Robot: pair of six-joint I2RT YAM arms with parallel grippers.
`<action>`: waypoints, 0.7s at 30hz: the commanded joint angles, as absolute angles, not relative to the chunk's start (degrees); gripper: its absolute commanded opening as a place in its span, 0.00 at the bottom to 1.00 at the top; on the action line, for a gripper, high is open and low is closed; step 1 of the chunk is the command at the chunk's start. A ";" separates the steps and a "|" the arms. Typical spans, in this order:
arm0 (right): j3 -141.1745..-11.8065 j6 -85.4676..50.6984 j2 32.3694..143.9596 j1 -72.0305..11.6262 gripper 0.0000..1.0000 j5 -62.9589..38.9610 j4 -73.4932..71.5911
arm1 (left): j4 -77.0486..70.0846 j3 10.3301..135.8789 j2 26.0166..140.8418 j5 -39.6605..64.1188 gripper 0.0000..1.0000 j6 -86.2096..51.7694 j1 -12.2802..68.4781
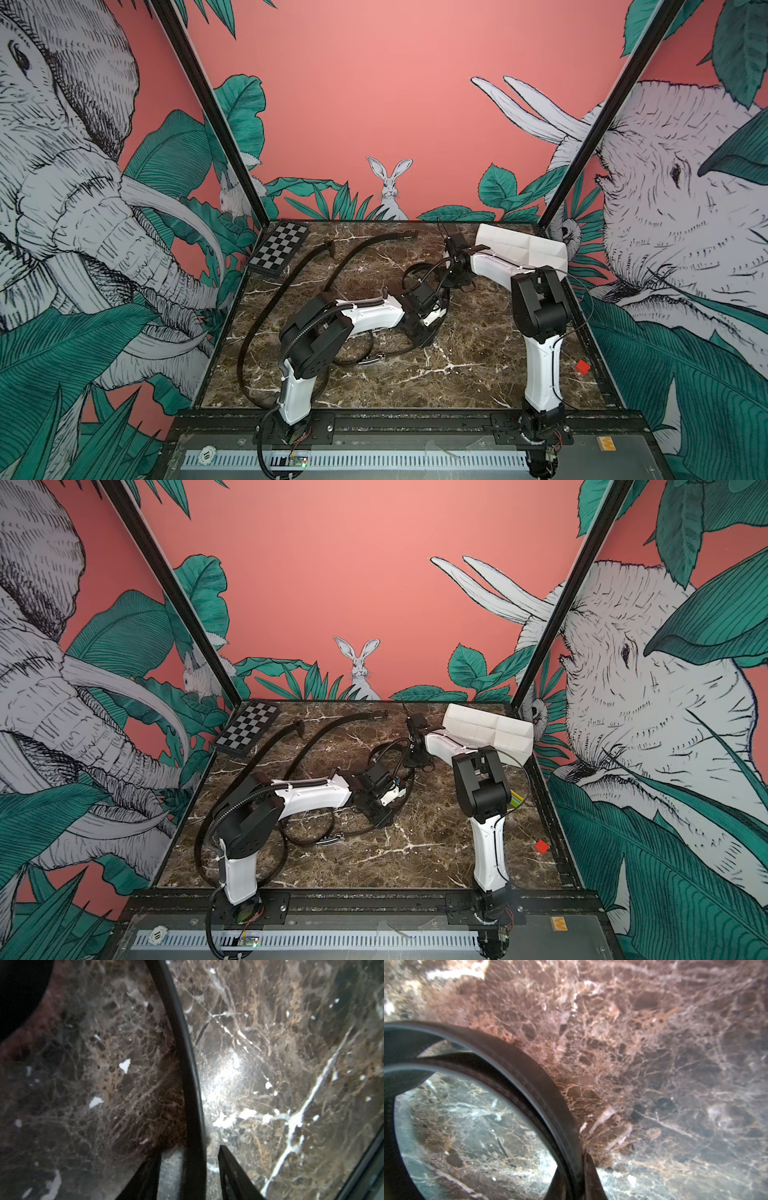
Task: Place the belts into the storage roll
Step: Roll the belt at the center of the board.
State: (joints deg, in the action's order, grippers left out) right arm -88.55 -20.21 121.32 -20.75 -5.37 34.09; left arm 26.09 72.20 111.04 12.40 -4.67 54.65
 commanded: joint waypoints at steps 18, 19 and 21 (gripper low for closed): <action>-73.34 -16.76 112.41 -18.50 0.28 0.94 49.21 | 34.43 70.41 108.48 -4.90 0.00 2.97 46.87; -71.60 -17.19 111.50 -18.37 0.28 1.11 48.75 | 35.08 72.00 109.00 -5.75 0.00 3.75 46.78; -68.50 -18.07 109.98 -17.98 0.28 0.36 47.89 | 35.92 74.93 109.90 -7.13 0.00 4.74 46.67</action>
